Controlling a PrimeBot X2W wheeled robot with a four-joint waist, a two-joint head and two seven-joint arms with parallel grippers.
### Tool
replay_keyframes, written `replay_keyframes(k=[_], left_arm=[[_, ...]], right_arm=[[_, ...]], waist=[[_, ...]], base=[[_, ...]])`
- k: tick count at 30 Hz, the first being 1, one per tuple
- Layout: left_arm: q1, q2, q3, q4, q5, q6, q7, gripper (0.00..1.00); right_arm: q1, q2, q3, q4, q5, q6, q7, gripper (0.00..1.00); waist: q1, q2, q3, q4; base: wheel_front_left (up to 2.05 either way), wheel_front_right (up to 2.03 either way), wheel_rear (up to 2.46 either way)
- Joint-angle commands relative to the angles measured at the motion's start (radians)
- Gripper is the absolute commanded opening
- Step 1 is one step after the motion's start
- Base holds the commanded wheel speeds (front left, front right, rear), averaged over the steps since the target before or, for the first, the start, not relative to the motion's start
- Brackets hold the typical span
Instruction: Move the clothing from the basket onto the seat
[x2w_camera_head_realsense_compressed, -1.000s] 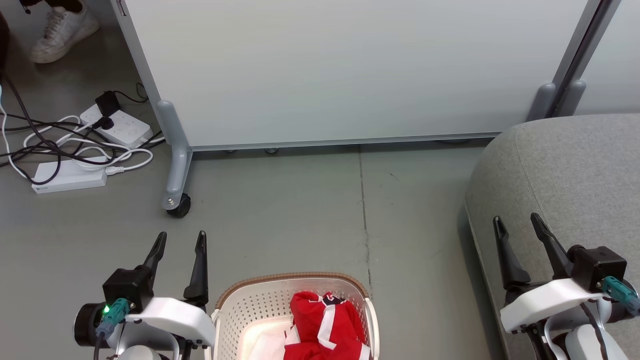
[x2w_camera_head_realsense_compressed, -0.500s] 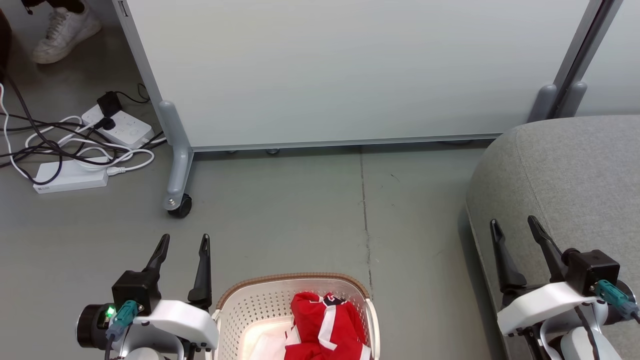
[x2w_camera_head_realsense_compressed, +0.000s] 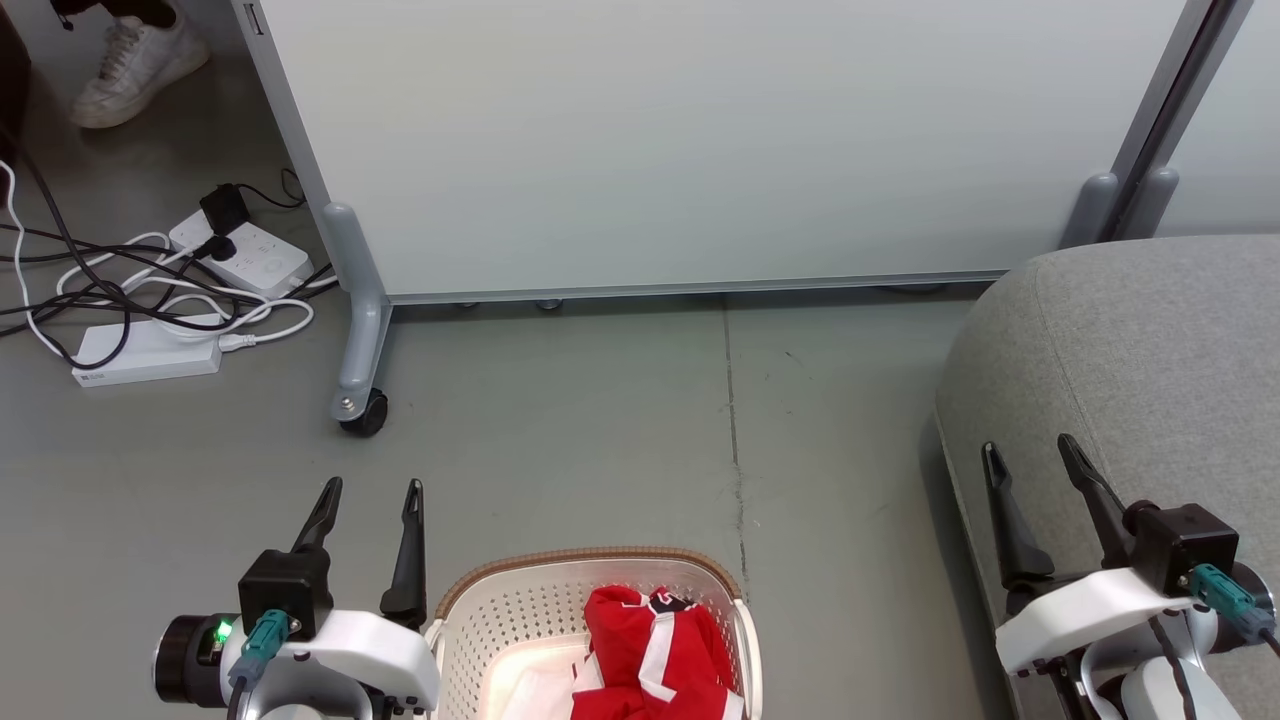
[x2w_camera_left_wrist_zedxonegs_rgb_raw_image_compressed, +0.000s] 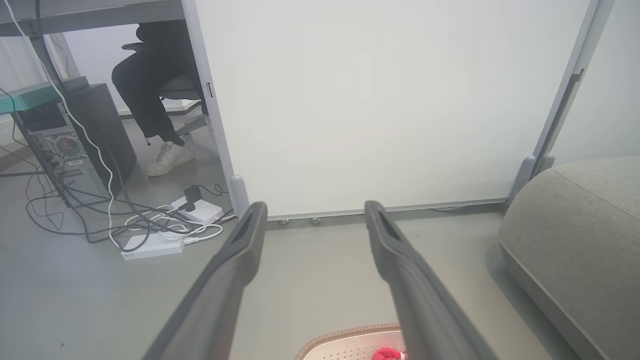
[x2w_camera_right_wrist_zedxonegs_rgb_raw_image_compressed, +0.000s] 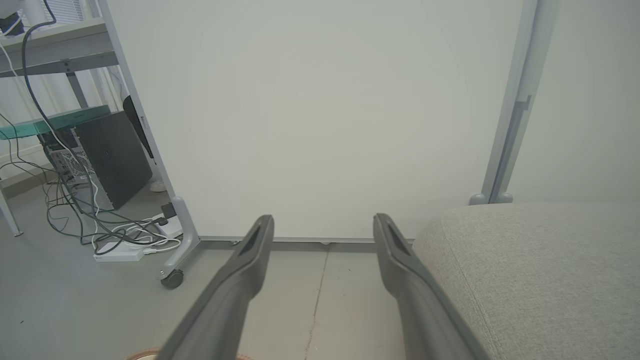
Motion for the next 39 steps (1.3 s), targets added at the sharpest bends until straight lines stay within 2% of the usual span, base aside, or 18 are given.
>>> replay_keyframes(k=[1,23,30,39], left_arm=[[0.002,0.003,0.002,-0.003,-0.003,0.007,0.004,1.00],[-0.021,0.011,-0.013,-0.018,-0.023,0.015,0.016,1.00],[-0.099,-0.010,-0.064,0.006,-0.017,-0.002,0.020,1.00],[-0.272,-0.041,-0.181,0.198,-0.035,-0.036,0.014,1.00]], right_arm=[[0.007,-0.001,-0.001,0.005,0.005,0.002,-0.008,1.00],[-0.010,0.001,0.005,-0.008,-0.005,0.002,-0.005,1.00],[-0.061,-0.004,0.016,-0.075,-0.003,0.002,0.000,1.00],[-0.145,-0.019,0.040,-0.177,0.011,0.002,0.004,1.00]], waist=[[0.0000,-0.0001,0.000,-0.001],[0.0000,-0.0001,0.022,-0.017],[0.0000,-0.0001,0.147,-0.073],[0.0000,-0.0001,0.369,-0.159]], base=[[0.00,0.00,0.00],[0.00,0.00,0.00],[0.00,0.00,0.00],[0.00,0.00,0.00]])
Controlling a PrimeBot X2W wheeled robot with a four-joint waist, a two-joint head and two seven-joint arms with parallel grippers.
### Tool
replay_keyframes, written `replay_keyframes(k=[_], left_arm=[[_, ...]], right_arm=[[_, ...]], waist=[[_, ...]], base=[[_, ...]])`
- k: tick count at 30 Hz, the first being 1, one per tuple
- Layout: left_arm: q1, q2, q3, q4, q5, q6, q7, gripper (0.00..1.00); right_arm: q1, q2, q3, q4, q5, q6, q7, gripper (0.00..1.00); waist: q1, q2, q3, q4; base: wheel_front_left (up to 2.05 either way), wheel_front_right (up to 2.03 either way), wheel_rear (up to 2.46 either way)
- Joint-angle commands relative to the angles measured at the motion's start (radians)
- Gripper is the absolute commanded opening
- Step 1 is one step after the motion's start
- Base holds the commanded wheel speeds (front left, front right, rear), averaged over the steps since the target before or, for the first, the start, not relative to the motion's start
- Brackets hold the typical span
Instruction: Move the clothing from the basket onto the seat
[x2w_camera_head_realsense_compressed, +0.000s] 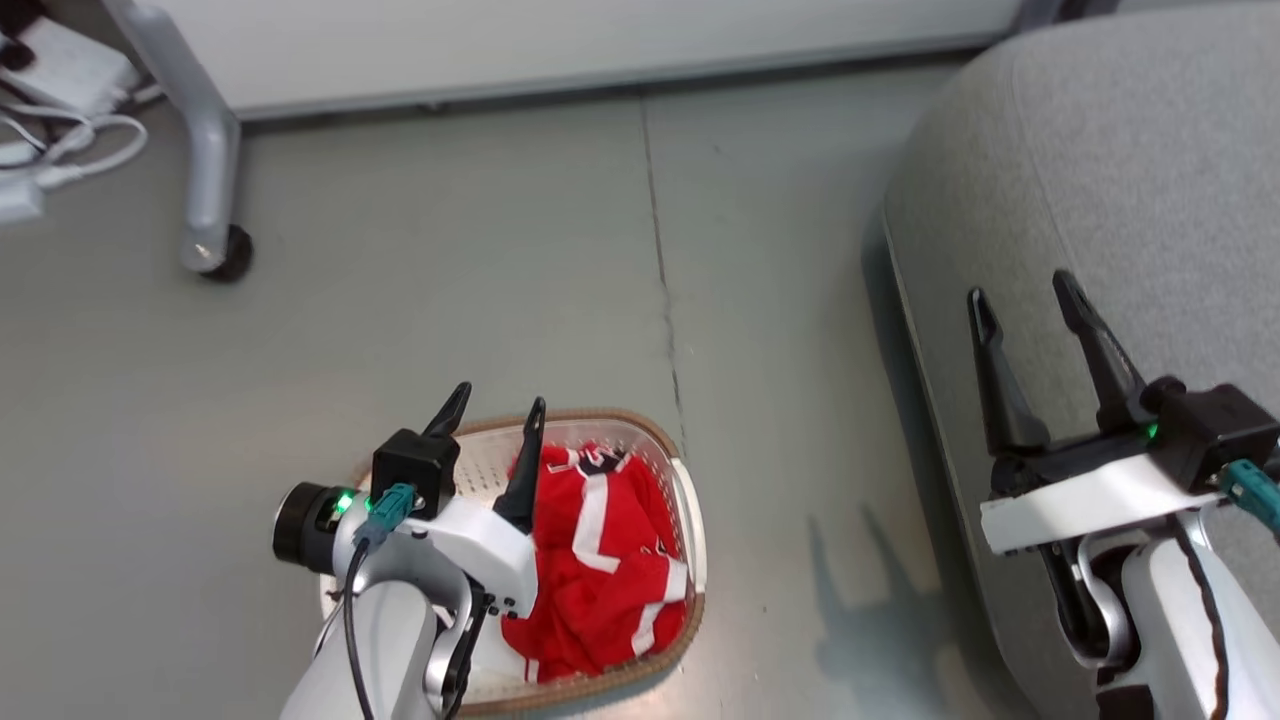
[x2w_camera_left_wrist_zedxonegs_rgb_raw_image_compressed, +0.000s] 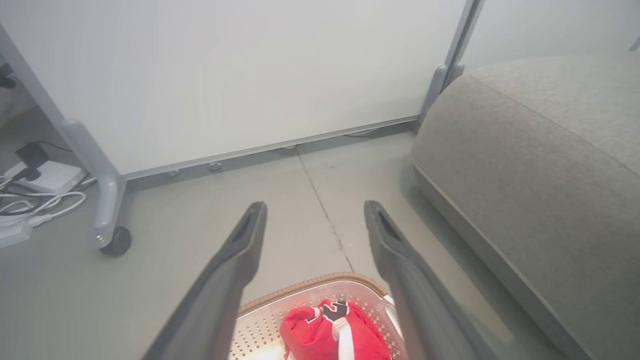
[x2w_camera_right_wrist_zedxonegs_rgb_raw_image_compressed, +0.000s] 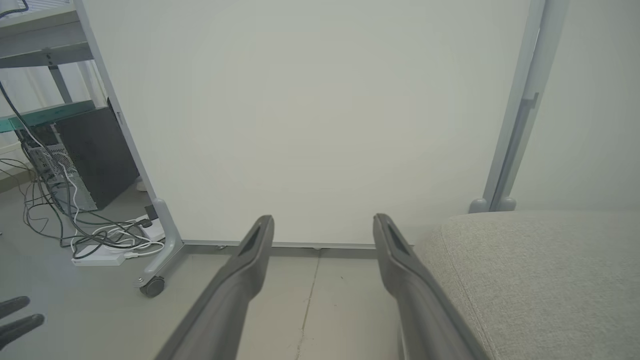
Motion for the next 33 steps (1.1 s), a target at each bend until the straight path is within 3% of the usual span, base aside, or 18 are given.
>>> replay_keyframes(k=[1,14,19,25,32,33], left_arm=[[-0.034,0.006,-0.007,0.025,-0.011,-0.008,-0.001,1.00],[-0.290,0.003,-0.155,0.395,-0.187,-0.029,0.072,1.00],[-0.368,0.006,-0.136,0.540,-0.227,-0.035,0.099,1.00],[-0.447,0.056,-0.125,0.676,-0.231,-0.017,0.124,1.00],[-0.495,0.086,-0.113,0.737,-0.252,-0.042,0.155,1.00],[-0.500,0.087,-0.116,0.742,-0.250,-0.049,0.158,0.75]], right_arm=[[-0.021,-0.007,-0.002,-0.011,0.007,0.002,-0.006,1.00],[-0.145,0.021,0.026,-0.113,0.049,0.002,-0.031,1.00],[-0.173,0.039,0.034,-0.133,0.064,0.002,-0.037,1.00],[-0.198,0.060,0.056,-0.159,0.078,0.002,-0.036,1.00],[-0.214,0.075,0.066,-0.166,0.093,0.002,-0.036,1.00],[-0.217,0.076,0.067,-0.164,0.096,0.002,-0.036,1.00]], waist=[[0.0000,0.0000,0.105,-0.059],[0.0000,0.0000,0.405,-0.203],[0.0000,0.0000,0.492,-0.253],[0.0000,0.0000,0.572,-0.301],[0.0000,0.0000,0.615,-0.322],[0.0000,0.0000,0.616,-0.323]], base=[[0.00,0.00,0.00],[0.00,0.00,0.00],[0.00,0.00,0.00],[0.00,0.00,0.00],[0.00,0.00,0.00],[0.00,0.00,0.00]])
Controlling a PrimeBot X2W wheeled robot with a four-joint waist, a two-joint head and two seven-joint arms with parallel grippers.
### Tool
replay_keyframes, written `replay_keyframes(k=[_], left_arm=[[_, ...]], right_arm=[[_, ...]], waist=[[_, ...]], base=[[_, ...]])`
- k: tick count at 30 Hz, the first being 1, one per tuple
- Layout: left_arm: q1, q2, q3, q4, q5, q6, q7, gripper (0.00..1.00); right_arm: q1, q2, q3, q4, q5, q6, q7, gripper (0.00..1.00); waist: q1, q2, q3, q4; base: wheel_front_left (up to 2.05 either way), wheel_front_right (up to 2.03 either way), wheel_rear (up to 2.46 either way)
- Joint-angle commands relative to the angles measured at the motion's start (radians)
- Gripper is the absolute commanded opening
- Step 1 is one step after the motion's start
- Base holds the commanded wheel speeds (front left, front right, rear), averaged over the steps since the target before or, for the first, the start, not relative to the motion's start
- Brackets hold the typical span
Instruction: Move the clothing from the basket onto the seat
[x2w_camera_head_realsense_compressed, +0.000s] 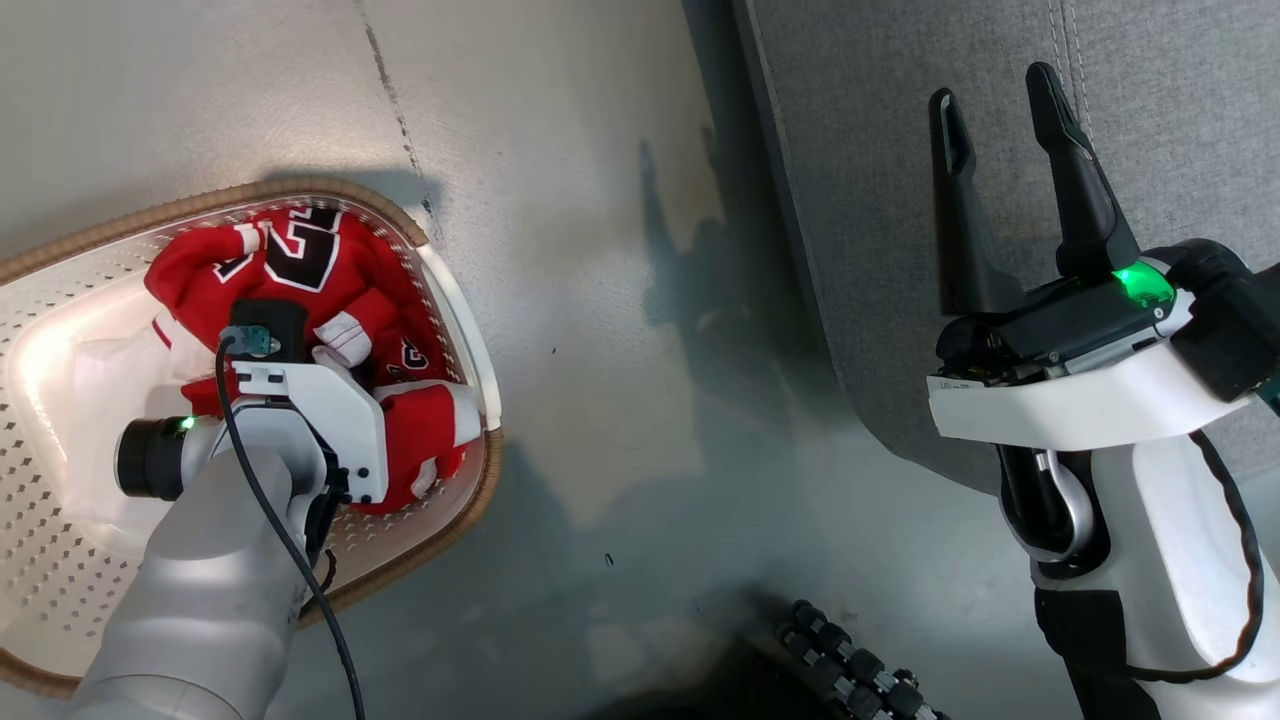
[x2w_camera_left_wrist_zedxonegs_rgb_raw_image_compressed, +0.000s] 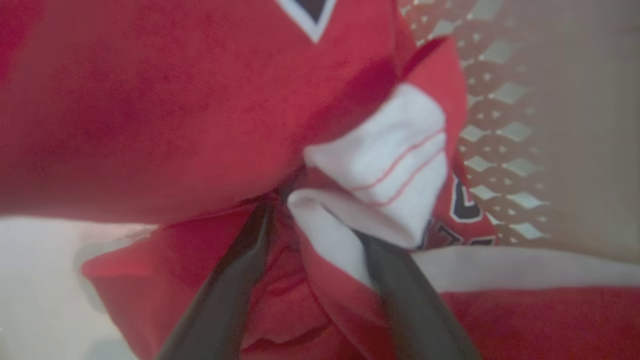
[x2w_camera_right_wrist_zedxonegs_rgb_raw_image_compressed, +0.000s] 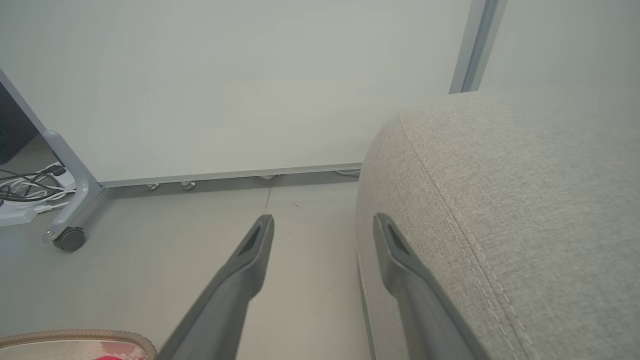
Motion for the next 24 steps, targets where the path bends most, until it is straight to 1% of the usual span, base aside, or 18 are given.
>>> replay_keyframes(k=[1,2,5,9,12,17,20,24], left_arm=[[-0.021,0.009,-0.001,0.008,-0.002,-0.009,0.005,0.00],[-0.023,0.009,-0.005,0.012,-0.001,-0.014,0.011,0.00],[-0.025,0.013,-0.026,0.020,0.017,-0.010,0.009,0.00],[-0.011,0.002,-0.052,0.022,0.035,-0.011,-0.025,0.00],[0.018,-0.013,-0.083,0.021,0.058,-0.011,-0.078,0.00],[0.061,-0.044,-0.110,0.007,0.070,-0.010,-0.154,0.00],[0.094,-0.058,-0.121,-0.010,0.066,-0.015,-0.195,0.00],[0.133,-0.069,-0.117,-0.052,0.046,-0.007,-0.232,0.00]], right_arm=[[-0.014,0.002,-0.004,0.000,0.005,0.002,-0.005,1.00],[-0.016,0.003,-0.003,0.002,0.005,0.002,-0.005,1.00],[-0.018,0.005,-0.004,0.010,0.003,0.002,-0.005,1.00],[-0.011,0.006,-0.011,0.022,-0.010,0.002,-0.005,1.00],[0.006,0.004,-0.017,0.036,-0.025,0.002,-0.005,1.00],[0.029,-0.019,-0.021,0.059,-0.043,0.002,-0.005,1.00],[0.046,-0.035,-0.018,0.069,-0.055,0.002,-0.005,1.00],[0.066,-0.056,-0.016,0.090,-0.068,0.002,-0.005,1.00]], waist=[[-0.0001,0.0000,0.011,-0.010],[-0.0001,0.0000,0.011,-0.010],[-0.0001,0.0000,0.001,-0.005],[-0.0001,0.0000,-0.033,0.015],[-0.0001,0.0000,-0.092,0.052],[-0.0001,0.0000,-0.177,0.108],[-0.0001,0.0000,-0.235,0.142],[-0.0001,0.0000,-0.306,0.187]], base=[[0.00,0.00,0.00],[0.00,0.00,0.00],[0.00,0.00,0.00],[0.00,0.00,0.00],[0.00,0.00,0.00],[0.00,0.00,0.00],[0.00,0.00,0.00],[0.00,0.00,0.00]])
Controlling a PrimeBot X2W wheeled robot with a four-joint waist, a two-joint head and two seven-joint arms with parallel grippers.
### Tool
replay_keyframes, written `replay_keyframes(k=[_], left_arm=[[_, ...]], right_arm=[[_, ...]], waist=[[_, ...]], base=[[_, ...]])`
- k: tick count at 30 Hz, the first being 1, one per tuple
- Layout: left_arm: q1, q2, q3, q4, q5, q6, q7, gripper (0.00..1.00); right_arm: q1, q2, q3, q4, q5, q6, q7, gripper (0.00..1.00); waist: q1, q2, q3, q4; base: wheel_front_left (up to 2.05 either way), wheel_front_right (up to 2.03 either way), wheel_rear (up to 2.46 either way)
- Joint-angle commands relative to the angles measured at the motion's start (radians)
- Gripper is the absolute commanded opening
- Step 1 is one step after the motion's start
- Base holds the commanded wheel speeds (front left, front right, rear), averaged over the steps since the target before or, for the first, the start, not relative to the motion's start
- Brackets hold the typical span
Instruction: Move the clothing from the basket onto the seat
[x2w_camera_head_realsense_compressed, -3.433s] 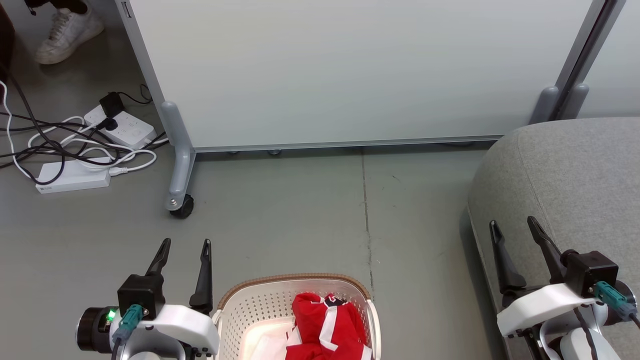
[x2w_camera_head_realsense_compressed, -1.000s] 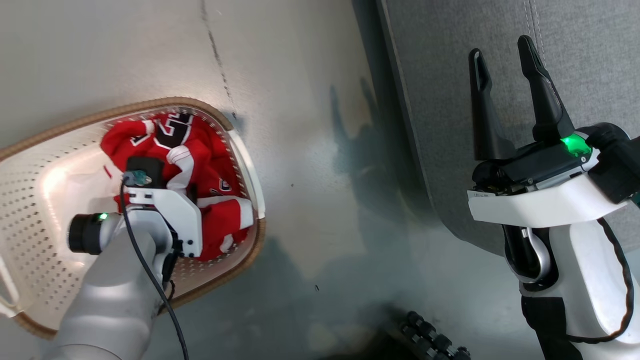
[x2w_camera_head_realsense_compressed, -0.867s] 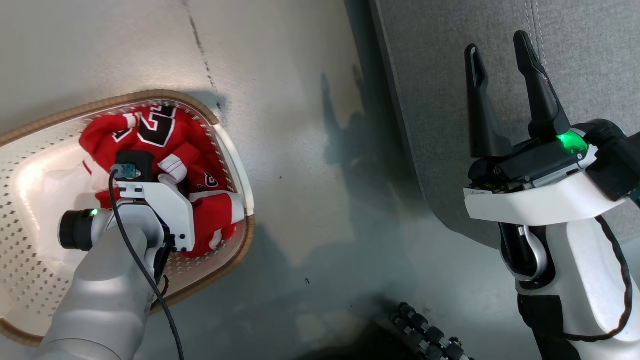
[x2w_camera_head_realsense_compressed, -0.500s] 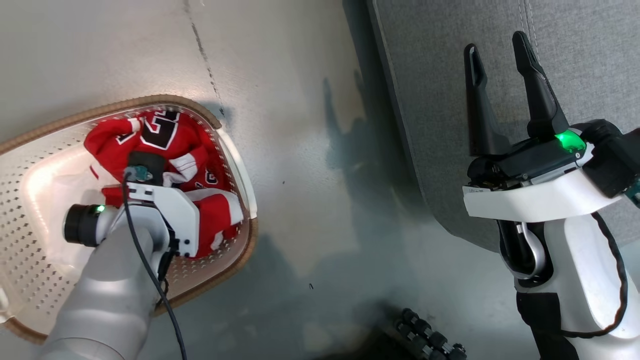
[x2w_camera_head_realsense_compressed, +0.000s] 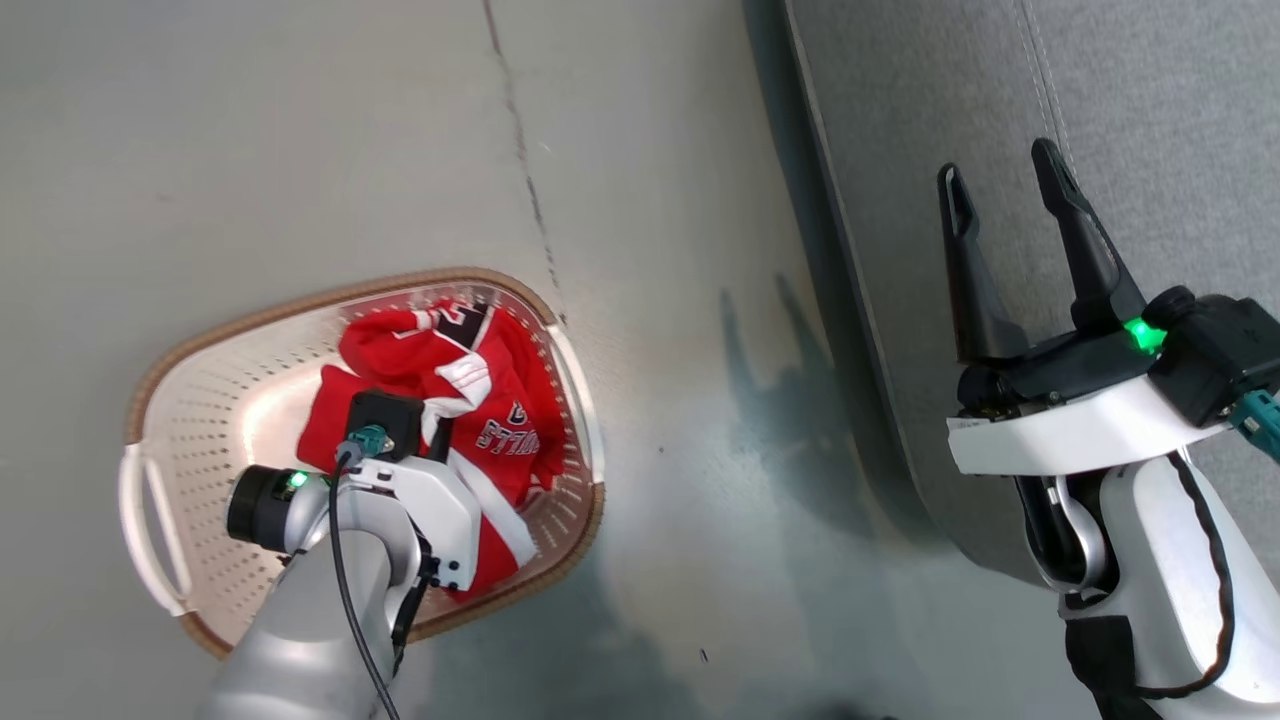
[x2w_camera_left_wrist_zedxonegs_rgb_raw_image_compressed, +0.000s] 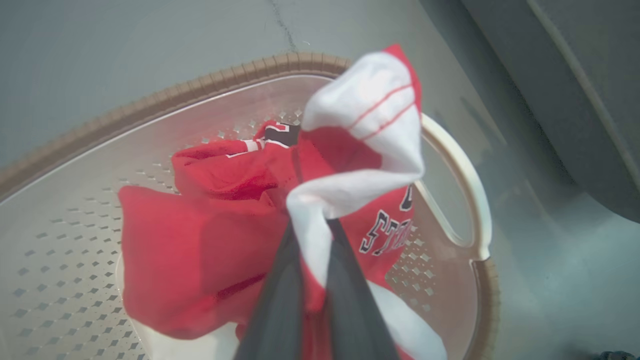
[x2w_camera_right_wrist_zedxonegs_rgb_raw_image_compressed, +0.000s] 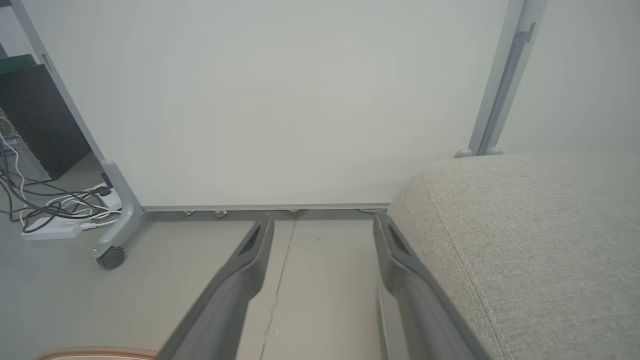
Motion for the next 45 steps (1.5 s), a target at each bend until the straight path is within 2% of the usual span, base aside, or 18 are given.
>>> replay_keyframes(k=[1,12,22,27,33,45], left_arm=[[0.021,0.003,0.004,-0.022,-0.009,0.007,-0.012,0.00],[0.140,-0.002,0.043,-0.282,-0.028,0.038,-0.027,0.00],[0.267,0.043,0.142,-0.666,0.009,0.073,-0.027,0.00],[0.331,0.060,0.189,-0.850,0.039,0.077,-0.027,0.00],[0.390,0.077,0.219,-1.016,0.065,0.062,-0.027,0.00],[0.510,0.112,0.184,-1.209,0.073,0.031,-0.012,0.00]], right_arm=[[0.016,-0.015,0.000,0.009,-0.010,0.002,-0.005,1.00],[0.087,-0.041,-0.042,0.056,-0.025,0.002,0.004,1.00],[0.169,-0.041,-0.089,0.041,-0.043,0.002,0.051,1.00],[0.211,-0.034,-0.089,0.029,-0.051,0.002,0.078,1.00],[0.254,-0.026,-0.078,0.019,-0.055,0.002,0.104,1.00],[0.334,-0.007,-0.059,0.022,-0.056,0.002,0.134,1.00]], waist=[[-0.0001,0.0000,-0.082,0.066],[-0.0001,0.0000,-0.232,0.170],[-0.0001,0.0000,-0.362,0.242],[-0.0001,0.0000,-0.425,0.257],[-0.0001,0.0000,-0.486,0.260],[-0.0001,0.0000,-0.599,0.245]], base=[[0.00,0.00,0.00],[0.00,0.00,0.00],[0.00,0.00,0.00],[0.00,0.00,0.00],[0.00,0.00,0.00],[0.00,0.00,0.00]])
